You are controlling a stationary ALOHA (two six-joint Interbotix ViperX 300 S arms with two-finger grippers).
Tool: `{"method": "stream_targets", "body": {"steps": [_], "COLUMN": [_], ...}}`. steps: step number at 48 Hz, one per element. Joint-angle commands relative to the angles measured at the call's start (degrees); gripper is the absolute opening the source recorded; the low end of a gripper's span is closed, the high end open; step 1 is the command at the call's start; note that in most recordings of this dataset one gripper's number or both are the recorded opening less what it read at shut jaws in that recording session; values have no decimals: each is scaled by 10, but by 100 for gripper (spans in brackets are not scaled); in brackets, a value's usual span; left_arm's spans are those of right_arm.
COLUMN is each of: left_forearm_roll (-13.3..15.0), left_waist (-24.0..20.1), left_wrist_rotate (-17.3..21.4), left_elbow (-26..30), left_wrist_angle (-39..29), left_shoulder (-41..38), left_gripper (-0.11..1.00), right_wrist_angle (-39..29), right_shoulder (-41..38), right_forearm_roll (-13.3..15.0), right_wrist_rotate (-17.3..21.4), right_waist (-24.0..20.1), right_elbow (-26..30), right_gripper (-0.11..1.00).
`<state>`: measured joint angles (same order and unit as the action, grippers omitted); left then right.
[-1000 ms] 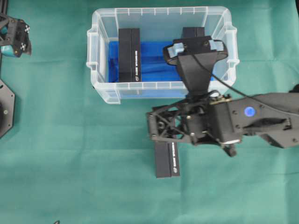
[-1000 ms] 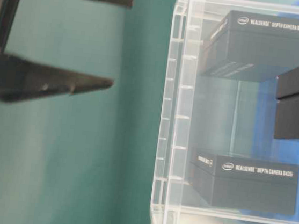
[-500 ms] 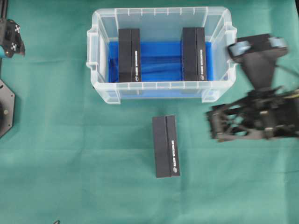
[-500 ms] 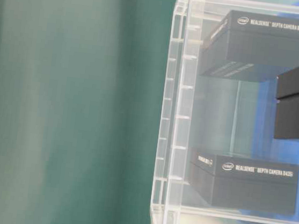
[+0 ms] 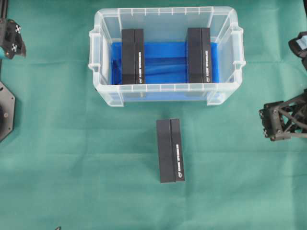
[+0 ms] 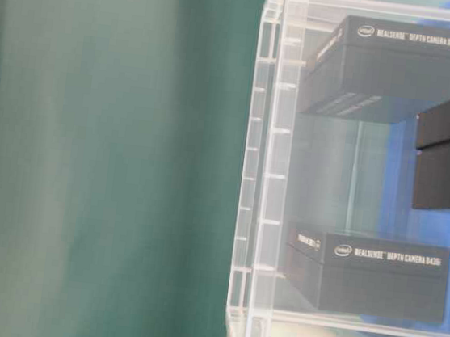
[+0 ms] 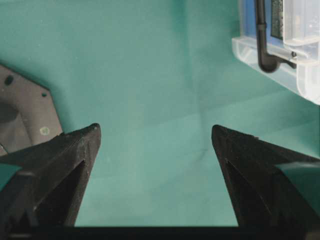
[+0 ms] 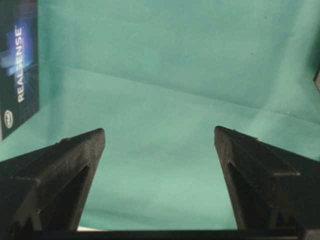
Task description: Take out the box from the case.
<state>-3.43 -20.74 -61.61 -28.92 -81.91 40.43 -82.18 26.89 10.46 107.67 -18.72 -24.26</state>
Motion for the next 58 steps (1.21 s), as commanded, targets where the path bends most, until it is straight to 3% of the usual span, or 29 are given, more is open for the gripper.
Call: {"method": "stream_targets", "body": {"steps": [1,14,47,52,58], "left_forearm_roll": [-1,-2,-2,-2,-1], "left_waist": [0,0,6,8,9], "left_wrist_rotate": [-1,-1,-4,-4,-5], "left_elbow": [8,8,9,8,8], "left_wrist_angle": [3,4,3,3,3], "left_shoulder": [-2,-3,-4,-4,-4], "left_gripper": [92,92,92,92,92], "right_wrist_angle": [0,0,2,2,3], "right_shoulder": [4,12,64,64,64], "right_forearm_roll": [4,11,11,11,11], "right_wrist_rotate": [-2,-33,-294,-317,-318], "right_waist": [-3,40,323,344,348], "right_elbow": [5,-2,-42,-41,-42], "right_gripper": [90,90,90,90,90]}}
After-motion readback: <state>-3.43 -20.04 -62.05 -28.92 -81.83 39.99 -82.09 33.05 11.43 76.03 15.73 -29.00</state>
